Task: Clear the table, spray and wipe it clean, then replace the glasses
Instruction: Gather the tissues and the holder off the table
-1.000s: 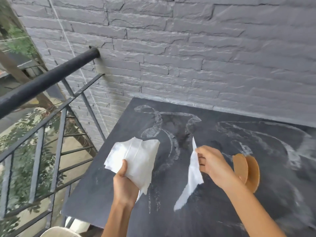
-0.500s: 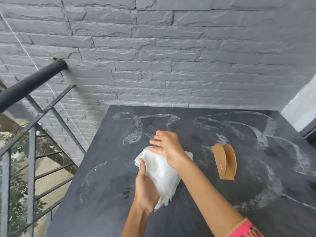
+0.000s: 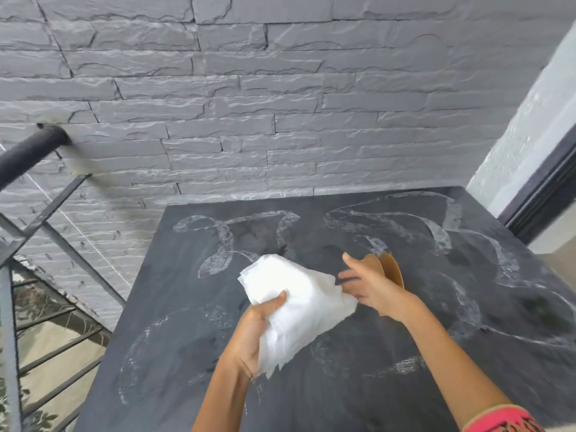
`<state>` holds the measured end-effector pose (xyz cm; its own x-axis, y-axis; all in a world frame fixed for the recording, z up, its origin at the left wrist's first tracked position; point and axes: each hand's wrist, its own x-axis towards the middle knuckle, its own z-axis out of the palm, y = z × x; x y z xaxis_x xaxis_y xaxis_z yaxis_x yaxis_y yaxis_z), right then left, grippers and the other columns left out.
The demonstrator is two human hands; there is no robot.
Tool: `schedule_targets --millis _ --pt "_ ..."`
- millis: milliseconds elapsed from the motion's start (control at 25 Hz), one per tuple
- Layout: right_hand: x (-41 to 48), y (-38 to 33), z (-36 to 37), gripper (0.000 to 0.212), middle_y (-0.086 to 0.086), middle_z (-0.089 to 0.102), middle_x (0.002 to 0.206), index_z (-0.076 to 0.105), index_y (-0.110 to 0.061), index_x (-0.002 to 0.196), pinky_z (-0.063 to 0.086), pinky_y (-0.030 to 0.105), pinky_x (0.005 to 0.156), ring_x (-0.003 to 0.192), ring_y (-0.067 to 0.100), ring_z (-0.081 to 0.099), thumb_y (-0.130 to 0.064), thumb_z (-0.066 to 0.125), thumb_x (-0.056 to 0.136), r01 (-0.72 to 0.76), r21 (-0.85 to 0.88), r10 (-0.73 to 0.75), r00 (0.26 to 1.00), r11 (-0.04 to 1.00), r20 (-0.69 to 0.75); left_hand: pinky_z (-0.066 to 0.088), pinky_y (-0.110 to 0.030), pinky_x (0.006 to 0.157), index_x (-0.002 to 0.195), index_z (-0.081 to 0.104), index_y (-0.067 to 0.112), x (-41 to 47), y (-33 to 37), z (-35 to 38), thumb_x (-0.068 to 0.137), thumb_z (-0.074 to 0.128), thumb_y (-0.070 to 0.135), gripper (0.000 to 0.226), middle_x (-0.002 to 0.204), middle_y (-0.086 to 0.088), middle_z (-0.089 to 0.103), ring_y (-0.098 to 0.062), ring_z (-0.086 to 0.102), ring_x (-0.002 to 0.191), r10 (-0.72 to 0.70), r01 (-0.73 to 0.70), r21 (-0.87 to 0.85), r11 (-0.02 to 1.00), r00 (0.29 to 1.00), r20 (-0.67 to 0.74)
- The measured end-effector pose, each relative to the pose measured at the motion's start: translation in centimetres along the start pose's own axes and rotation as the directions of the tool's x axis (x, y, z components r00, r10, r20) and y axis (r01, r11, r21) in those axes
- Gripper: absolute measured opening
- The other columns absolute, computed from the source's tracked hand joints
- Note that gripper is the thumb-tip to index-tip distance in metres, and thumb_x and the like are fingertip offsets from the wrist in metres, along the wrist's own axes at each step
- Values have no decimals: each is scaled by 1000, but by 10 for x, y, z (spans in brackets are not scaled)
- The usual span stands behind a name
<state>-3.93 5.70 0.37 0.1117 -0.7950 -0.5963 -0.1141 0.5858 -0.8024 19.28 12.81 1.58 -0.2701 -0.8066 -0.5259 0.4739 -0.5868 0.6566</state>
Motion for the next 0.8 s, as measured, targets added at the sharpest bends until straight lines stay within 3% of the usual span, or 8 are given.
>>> schedule_targets --millis 40,120,200,320,400,520,720,800 --pt "2 4 -5 85 10 71 105 65 -9 112 49 34 88 101 25 66 -76 66 59 -72 31 67 988 997 140 58 -36 58 91 77 4 1 4 3 63 77 23 34 92 -18 75 -31 74 72 -29 29 17 999 1000 10" --pt "4 12 -8 76 10 68 111 66 -11 116 51 35 88 108 28 63 -71 64 70 -159 150 101 935 976 340 59 -37 61 90 78 5 4 9 11 59 80 23 36 93 -18 75 -32 74 74 -61 60 59 996 998 21" --pt "0 17 -11 63 7 68 115 68 -16 117 50 37 91 111 27 62 -60 72 71 -176 284 58 923 943 380 59 -41 69 93 77 4 10 13 16 57 82 23 41 96 -19 75 -33 73 79 -79 76 74 994 996 31" --pt "-8 18 -19 40 -5 75 92 77 -22 95 57 33 75 92 16 71 -39 86 60 3 381 -128 944 924 303 57 -44 75 95 77 5 20 17 21 58 83 24 42 100 -19 74 -34 73 83 -85 84 80 993 996 14" --pt "-16 14 -30 56 1 73 104 71 -14 110 57 32 70 96 19 70 -27 88 58 89 343 -175 957 935 230 58 -41 71 96 77 6 28 19 24 66 79 28 36 100 -17 74 -33 73 83 -80 80 92 993 997 -8" --pt "-24 9 -47 53 -1 45 140 62 -14 119 56 31 76 112 19 60 -8 77 69 220 300 -252 965 928 70 59 -35 70 108 69 6 43 21 34 86 63 30 32 100 -15 75 -27 74 86 -65 72 172 982 997 -45" --pt "-42 -2 -72 46 10 61 123 63 -18 111 51 41 94 109 25 62 -3 78 71 391 100 -382 919 915 -100 61 -32 64 119 61 4 62 24 70 96 51 27 34 92 -10 77 -22 74 78 -75 94 285 954 994 -75" --pt "-46 -6 -88 43 6 66 115 64 -23 109 52 42 92 108 23 62 -2 76 74 432 -2 -430 895 902 -117 60 -34 69 140 41 5 69 21 85 91 60 24 56 103 -10 74 -22 72 85 -33 69 380 922 994 -102"
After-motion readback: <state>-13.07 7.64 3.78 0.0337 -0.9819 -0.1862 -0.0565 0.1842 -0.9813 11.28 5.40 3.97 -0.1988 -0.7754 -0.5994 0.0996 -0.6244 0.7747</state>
